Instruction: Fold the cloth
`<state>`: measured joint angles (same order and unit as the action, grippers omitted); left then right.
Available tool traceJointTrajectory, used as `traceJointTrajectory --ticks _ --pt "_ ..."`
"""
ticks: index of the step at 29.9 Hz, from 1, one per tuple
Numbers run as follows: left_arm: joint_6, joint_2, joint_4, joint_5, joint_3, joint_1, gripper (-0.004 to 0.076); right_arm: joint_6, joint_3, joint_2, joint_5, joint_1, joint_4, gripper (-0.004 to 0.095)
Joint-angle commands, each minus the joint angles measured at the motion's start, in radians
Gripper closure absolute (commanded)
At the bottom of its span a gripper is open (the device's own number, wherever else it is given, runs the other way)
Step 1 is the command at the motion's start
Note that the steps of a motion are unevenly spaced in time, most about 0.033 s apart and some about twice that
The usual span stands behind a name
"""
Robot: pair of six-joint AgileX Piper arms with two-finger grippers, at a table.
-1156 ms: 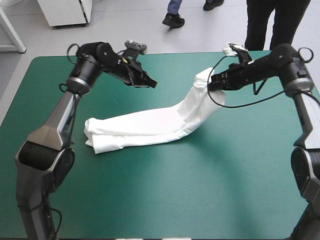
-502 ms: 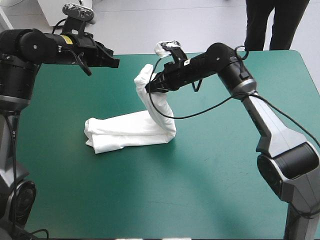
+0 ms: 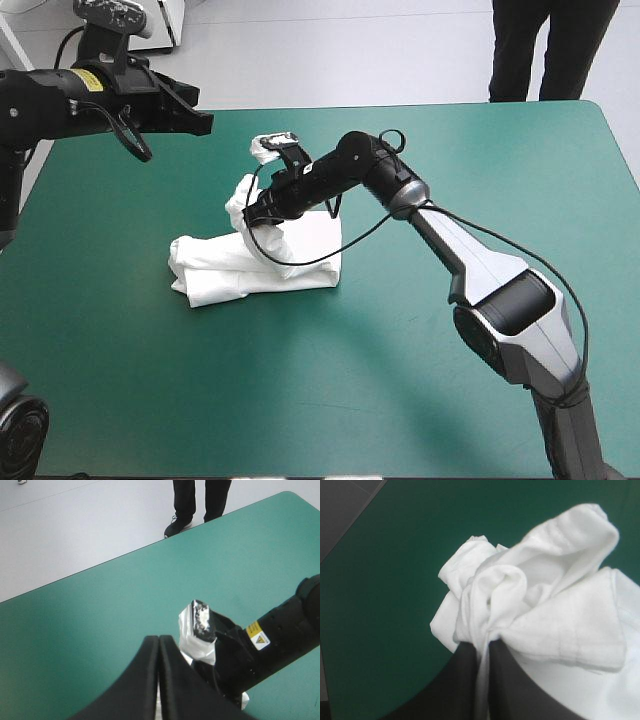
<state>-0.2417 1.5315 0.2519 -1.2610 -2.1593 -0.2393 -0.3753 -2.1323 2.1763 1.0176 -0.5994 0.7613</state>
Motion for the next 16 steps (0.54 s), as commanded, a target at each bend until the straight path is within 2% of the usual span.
traceJointTrajectory --ticks 1,4,6,16 --pt "0.026 -0.045 0.009 -0.028 0.000 0.000 0.0733 -0.012 -0.037 -0.042 -0.052 -0.022 0.065 0.0920" --pt "0.029 -0.061 0.009 -0.028 0.045 0.000 0.0733 -0.027 -0.037 -0.022 -0.033 -0.030 0.105 0.0909" --pt "0.029 -0.073 0.007 -0.028 0.083 0.000 0.0733 -0.029 -0.037 -0.008 -0.008 -0.030 0.123 0.0858" --pt "0.029 -0.129 -0.010 -0.028 0.144 0.000 0.0733 -0.048 -0.055 0.016 0.040 -0.034 0.215 0.0407"
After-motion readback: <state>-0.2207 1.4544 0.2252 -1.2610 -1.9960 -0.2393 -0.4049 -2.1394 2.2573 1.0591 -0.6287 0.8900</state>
